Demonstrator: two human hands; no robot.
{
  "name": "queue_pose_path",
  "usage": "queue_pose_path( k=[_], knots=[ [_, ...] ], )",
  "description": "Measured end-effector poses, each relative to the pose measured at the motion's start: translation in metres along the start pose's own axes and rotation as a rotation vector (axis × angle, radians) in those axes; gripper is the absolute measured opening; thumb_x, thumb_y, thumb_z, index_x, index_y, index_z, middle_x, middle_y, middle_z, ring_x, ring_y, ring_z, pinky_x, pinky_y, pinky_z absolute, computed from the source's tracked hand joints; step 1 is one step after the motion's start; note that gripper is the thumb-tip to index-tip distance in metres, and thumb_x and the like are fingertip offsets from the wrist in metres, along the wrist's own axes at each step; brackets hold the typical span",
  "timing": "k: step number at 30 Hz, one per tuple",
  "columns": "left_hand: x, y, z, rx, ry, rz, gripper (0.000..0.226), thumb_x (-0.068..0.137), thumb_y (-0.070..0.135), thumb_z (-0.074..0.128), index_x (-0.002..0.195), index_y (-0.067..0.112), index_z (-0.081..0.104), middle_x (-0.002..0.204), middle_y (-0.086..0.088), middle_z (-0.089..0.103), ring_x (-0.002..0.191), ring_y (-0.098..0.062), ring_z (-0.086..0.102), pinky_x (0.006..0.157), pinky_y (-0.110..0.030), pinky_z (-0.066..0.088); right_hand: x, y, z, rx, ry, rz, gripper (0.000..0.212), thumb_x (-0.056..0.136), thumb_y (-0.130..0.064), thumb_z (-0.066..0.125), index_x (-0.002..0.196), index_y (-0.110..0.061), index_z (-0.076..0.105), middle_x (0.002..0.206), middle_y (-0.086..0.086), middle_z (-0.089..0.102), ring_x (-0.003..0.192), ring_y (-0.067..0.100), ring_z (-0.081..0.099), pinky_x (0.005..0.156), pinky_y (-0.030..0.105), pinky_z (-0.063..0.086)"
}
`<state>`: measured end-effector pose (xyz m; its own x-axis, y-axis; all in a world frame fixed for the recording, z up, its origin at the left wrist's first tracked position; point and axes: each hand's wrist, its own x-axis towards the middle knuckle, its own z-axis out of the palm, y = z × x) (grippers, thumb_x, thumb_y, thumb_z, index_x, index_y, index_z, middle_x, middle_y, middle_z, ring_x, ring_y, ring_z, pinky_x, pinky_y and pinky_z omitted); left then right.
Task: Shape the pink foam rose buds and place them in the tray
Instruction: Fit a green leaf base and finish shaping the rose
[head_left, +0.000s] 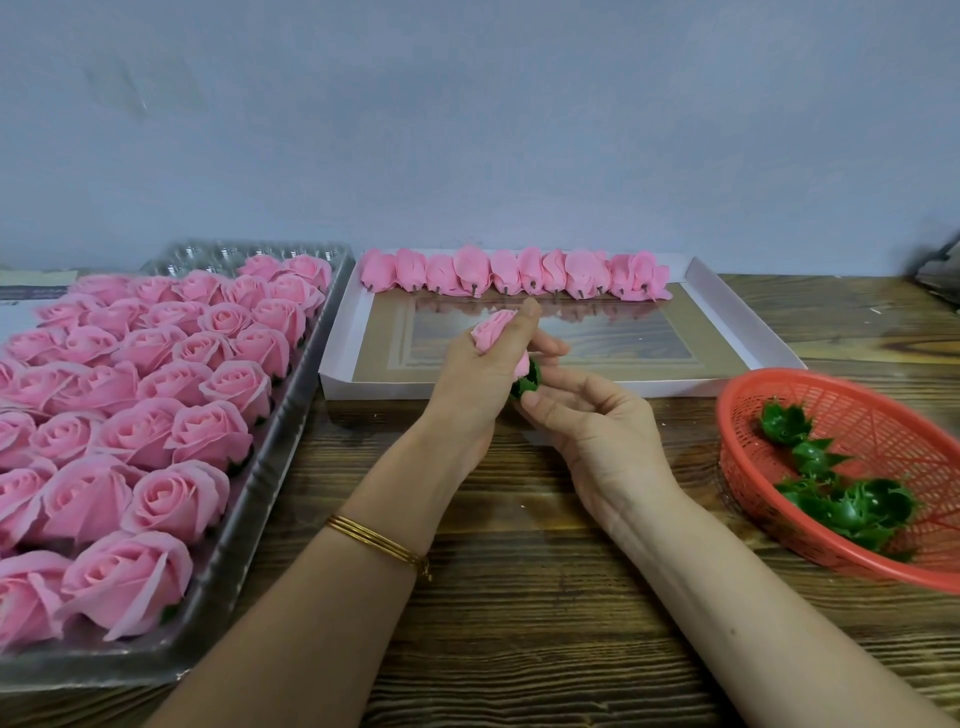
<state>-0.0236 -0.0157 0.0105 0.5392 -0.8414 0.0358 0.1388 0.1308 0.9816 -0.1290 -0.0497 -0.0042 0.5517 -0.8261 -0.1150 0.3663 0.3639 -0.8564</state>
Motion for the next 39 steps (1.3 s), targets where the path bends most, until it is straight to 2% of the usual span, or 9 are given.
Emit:
queue_pose_path(
  k=[4,8,13,17,22,26,29,31,39],
  knots=[
    [0.0000,-0.0012,0.0009,0.013,0.006,-0.004,0.043,0.095,0.042,0.055,0.058,0.024,0.067,0.092,-0.005,0.075,0.101,-0.027,0.068,0.102,-0.051,0.047,0.0018,0.0007,0.0003,0.050,-0.024,0.029,0.026,0.078,0.019,0.059,0.100,0.008,0.066,0.088,0.015,0.075,0.086,0.022,0.072,0.085,0.031,0.058],
    [0.0003,-0.0028,0.0022,0.017,0.001,-0.001,0.043,0.095,0.042,0.055,0.058,0.024,0.067,0.089,-0.002,0.075,0.091,-0.018,0.069,0.094,-0.044,0.052,0.0032,0.0005,-0.0011,0.081,-0.020,0.050,0.024,0.080,0.019,0.058,0.102,0.010,0.065,0.087,0.016,0.074,0.085,0.023,0.072,0.081,0.030,0.059],
    [0.0021,-0.0038,0.0022,0.032,0.007,-0.011,0.044,0.095,0.044,0.055,0.057,0.025,0.068,0.090,-0.002,0.075,0.103,-0.024,0.068,0.102,-0.053,0.046,0.0030,0.0015,0.0004,0.073,-0.035,0.031,0.025,0.081,0.018,0.058,0.104,0.010,0.065,0.089,0.015,0.074,0.088,0.022,0.071,0.089,0.033,0.056],
    [0.0012,-0.0037,0.0019,0.036,0.012,-0.029,0.042,0.094,0.044,0.057,0.058,0.024,0.067,0.088,-0.001,0.072,0.096,-0.021,0.067,0.100,-0.052,0.048,0.0029,0.0008,0.0001,0.074,-0.049,0.041,0.024,0.081,0.019,0.057,0.101,0.007,0.065,0.087,0.014,0.074,0.087,0.021,0.072,0.089,0.033,0.056],
    [-0.0013,-0.0013,0.0017,0.056,0.015,-0.053,0.041,0.092,0.046,0.059,0.058,0.025,0.067,0.090,-0.010,0.067,0.087,-0.018,0.064,0.097,-0.048,0.049,0.0040,0.0001,-0.0013,0.106,-0.050,0.095,0.027,0.081,0.020,0.056,0.105,0.008,0.063,0.087,0.015,0.074,0.084,0.021,0.073,0.081,0.031,0.060],
    [-0.0017,-0.0007,0.0025,0.043,0.009,-0.047,0.040,0.093,0.043,0.058,0.059,0.023,0.066,0.088,-0.005,0.069,0.086,-0.017,0.064,0.095,-0.044,0.050,0.0052,-0.0022,-0.0009,0.169,-0.070,0.125,0.025,0.083,0.017,0.054,0.107,0.013,0.062,0.096,0.019,0.072,0.088,0.023,0.072,0.085,0.033,0.058],
    [-0.0017,-0.0007,0.0022,0.033,-0.005,-0.061,0.037,0.093,0.042,0.058,0.066,0.020,0.067,0.085,-0.003,0.069,0.085,-0.016,0.064,0.095,-0.042,0.050,0.0049,-0.0040,-0.0001,0.186,-0.089,0.133,0.020,0.089,0.012,0.051,0.101,0.011,0.066,0.097,0.017,0.073,0.089,0.021,0.072,0.088,0.034,0.056],
    [-0.0017,-0.0008,0.0018,0.031,-0.016,-0.064,0.035,0.094,0.043,0.057,0.073,0.017,0.067,0.082,0.001,0.070,0.084,-0.014,0.064,0.094,-0.041,0.050,0.0042,-0.0040,0.0002,0.189,-0.092,0.130,0.021,0.090,0.011,0.049,0.104,0.011,0.065,0.102,0.019,0.072,0.093,0.022,0.072,0.089,0.034,0.056],
    [-0.0015,-0.0010,0.0021,0.008,-0.026,-0.067,0.030,0.094,0.047,0.055,0.095,0.026,0.077,0.096,-0.004,0.067,0.089,-0.013,0.064,0.097,-0.040,0.050,0.0038,-0.0038,0.0004,0.211,-0.068,0.134,0.026,0.088,0.013,0.052,0.113,0.013,0.061,0.099,0.019,0.073,0.093,0.025,0.072,0.089,0.035,0.056]
  ],
)
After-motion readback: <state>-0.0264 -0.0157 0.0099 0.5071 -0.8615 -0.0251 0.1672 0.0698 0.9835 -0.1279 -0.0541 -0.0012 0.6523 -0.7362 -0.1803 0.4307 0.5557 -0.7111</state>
